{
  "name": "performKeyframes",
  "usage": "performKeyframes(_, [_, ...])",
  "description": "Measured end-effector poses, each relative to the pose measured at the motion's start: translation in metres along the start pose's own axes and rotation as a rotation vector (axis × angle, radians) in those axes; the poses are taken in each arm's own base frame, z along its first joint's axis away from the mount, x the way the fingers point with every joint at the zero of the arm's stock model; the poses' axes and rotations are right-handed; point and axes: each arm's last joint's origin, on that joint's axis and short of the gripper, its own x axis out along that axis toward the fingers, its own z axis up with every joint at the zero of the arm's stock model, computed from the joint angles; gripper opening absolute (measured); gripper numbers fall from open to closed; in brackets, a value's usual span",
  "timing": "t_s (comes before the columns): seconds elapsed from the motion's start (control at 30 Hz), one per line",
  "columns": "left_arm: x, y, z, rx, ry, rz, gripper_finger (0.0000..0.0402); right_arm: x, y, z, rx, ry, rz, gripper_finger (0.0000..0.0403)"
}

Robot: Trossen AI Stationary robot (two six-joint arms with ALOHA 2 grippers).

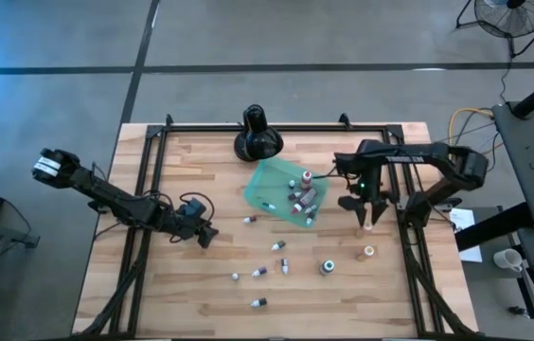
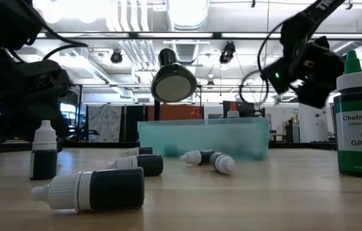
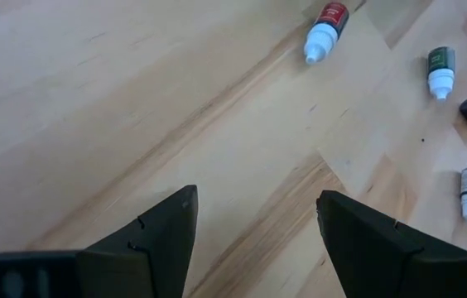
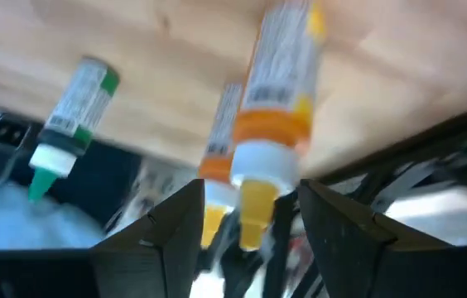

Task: Pick & Place food coloring
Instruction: Adjust the large yellow food coloring bottle, then adjust the green bin on the table

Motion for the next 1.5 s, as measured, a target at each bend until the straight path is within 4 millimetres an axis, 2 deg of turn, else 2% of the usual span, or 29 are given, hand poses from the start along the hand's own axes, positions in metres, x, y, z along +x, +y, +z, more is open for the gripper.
performKeyframes(0.13, [0.0,0.001,0.001,0.001,-0.005,0.004,0.0223,-0.02,0.008,-0.007,-0.074,-0.178,-0.086,0.019])
performKeyframes(0.3, [0.0,0.001,0.001,0.0,-0.005,0.004,0.0223,-0.036,0.019,-0.015,-0.18,-0.256,-0.072,0.019])
performKeyframes(0.4, [0.0,0.001,0.001,0.0,-0.005,0.004,0.0223,-0.047,0.027,-0.015,-0.364,-0.382,-0.173,0.019])
performKeyframes(0.53, [0.0,0.001,0.001,0.002,-0.004,0.004,0.0223,-0.057,0.039,-0.009,-0.703,-0.57,-0.377,0.0189])
performKeyframes(0.67, [0.0,0.001,0.001,0.002,-0.004,0.004,0.0223,-0.064,0.05,0.004,-0.929,-0.714,-0.454,0.0189])
performKeyframes(0.73, [0.0,0.001,0.001,-0.002,0.001,0.002,0.0223,-0.064,0.052,0.014,-0.9,-0.769,-0.491,0.0188])
performKeyframes(0.83, [0.0,0.001,0.001,-0.016,0.006,-0.001,0.0223,-0.066,0.051,0.029,-0.741,-0.833,-0.552,0.018])
performKeyframes(1.1, [0.0,0.001,0.001,-0.022,0.007,-0.001,0.0223,-0.057,0.054,0.069,-0.49,-0.833,-0.469,0.0133])
performKeyframes(1.27, [0.0,0.001,0.001,-0.028,0.013,-0.004,0.0223,-0.053,0.057,0.082,-0.498,-0.76,-0.291,0.009])
performKeyframes(1.5, [0.001,0.002,0.0,-0.031,0.015,0.001,0.0223,-0.05,0.06,0.082,-0.527,-0.675,-0.14,0.0044])
